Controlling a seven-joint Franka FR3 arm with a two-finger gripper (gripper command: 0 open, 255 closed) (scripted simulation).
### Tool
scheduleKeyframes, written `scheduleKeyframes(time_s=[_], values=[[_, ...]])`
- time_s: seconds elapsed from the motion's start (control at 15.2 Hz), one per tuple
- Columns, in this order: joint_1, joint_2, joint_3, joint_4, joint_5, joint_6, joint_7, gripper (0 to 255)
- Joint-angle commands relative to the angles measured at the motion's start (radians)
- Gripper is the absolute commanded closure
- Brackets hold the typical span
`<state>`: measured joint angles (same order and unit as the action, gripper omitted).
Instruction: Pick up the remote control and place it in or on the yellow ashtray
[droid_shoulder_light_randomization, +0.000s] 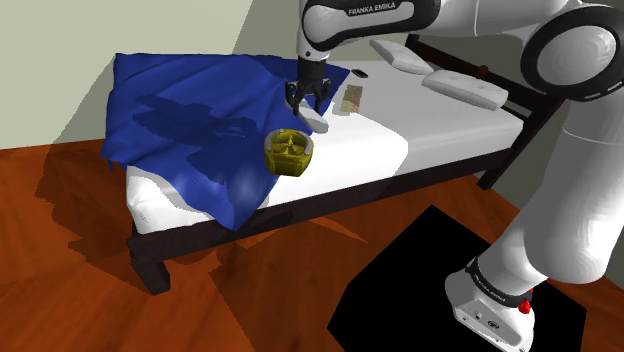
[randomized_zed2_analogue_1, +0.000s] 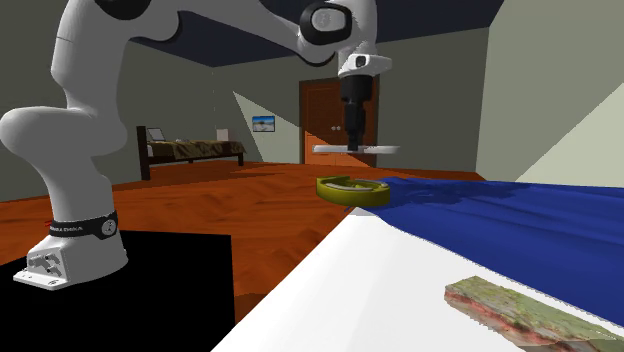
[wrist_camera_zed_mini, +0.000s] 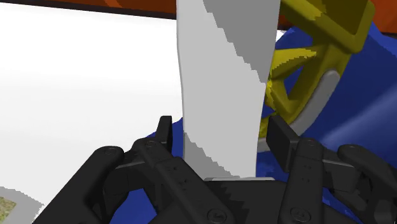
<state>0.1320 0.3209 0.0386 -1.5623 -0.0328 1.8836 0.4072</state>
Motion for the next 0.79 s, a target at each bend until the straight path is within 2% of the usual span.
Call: scheduleKeyframes(time_s=[0.0,0.2,0.73], values=[[0.029,0.013,0.014,0.022,-0.005,-0.010,0.044,255],[0.070,0.038,0.032,0.061,-0.013,-0.026,0.103,255],[0.069,0.056,0.031,-0.020,-0.015,0.073,0.107,255]])
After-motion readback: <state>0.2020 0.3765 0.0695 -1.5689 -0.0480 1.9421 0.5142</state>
